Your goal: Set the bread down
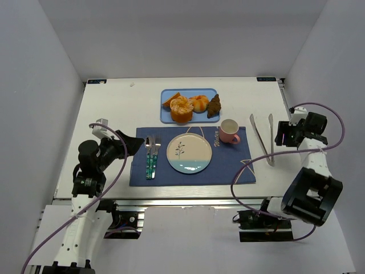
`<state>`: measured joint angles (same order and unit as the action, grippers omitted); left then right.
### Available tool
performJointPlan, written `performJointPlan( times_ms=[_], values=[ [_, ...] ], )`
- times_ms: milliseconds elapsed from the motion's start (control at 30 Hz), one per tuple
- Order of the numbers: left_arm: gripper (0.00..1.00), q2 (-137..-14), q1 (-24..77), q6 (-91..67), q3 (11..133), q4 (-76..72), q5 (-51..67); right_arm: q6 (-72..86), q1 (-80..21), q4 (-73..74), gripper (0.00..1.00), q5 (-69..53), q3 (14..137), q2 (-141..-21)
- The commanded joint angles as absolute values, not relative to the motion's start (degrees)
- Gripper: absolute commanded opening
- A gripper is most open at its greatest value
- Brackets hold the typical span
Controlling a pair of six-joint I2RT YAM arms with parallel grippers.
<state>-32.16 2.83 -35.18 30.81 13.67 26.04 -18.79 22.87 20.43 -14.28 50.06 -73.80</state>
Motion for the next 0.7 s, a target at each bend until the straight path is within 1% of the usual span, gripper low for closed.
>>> performJointPlan(
  times_ms=[0, 33, 67, 100, 333, 467, 667],
  values=[
    [0.8, -32.0, 3.0, -34.8, 29.2, 12.3, 27.2, -24.2, 24.7, 23.8, 0.68, -18.9, 52.0, -78.3],
    [0.8, -32.2, 2.9, -34.7, 29.1, 12.2, 27.2, -25.1, 24.7, 24.3, 0.79, -19.1, 52.1, -79.4],
    [0.8, -32.4, 3.0, -34.3, 29.2, 12.4, 27.5, -25.7, 24.7, 24.5, 0.86, -19.4, 52.3, -80.3],
    [0.8, -32.9, 2.9, -33.9, 29.3, 12.6, 27.5, -27.1, 24.6, 24.3, 0.89, -19.9, 52.0, -82.1],
    [0.8, -34.5, 3.0, -33.2, 29.0, 12.2, 27.8, -31.7, 22.1, 22.1, 0.9, -19.2, 51.7, -89.0],
    [0.8, -36.1, 3.0, -33.0, 29.2, 12.0, 27.8, -31.6, 20.6, 21.1, 0.89, -20.3, 52.1, -90.2],
    [0.8, -38.8, 3.0, -33.7, 28.8, 9.1, 28.6, -29.3, 17.1, 16.5, 0.89, -17.0, 51.8, -93.0]
  ],
)
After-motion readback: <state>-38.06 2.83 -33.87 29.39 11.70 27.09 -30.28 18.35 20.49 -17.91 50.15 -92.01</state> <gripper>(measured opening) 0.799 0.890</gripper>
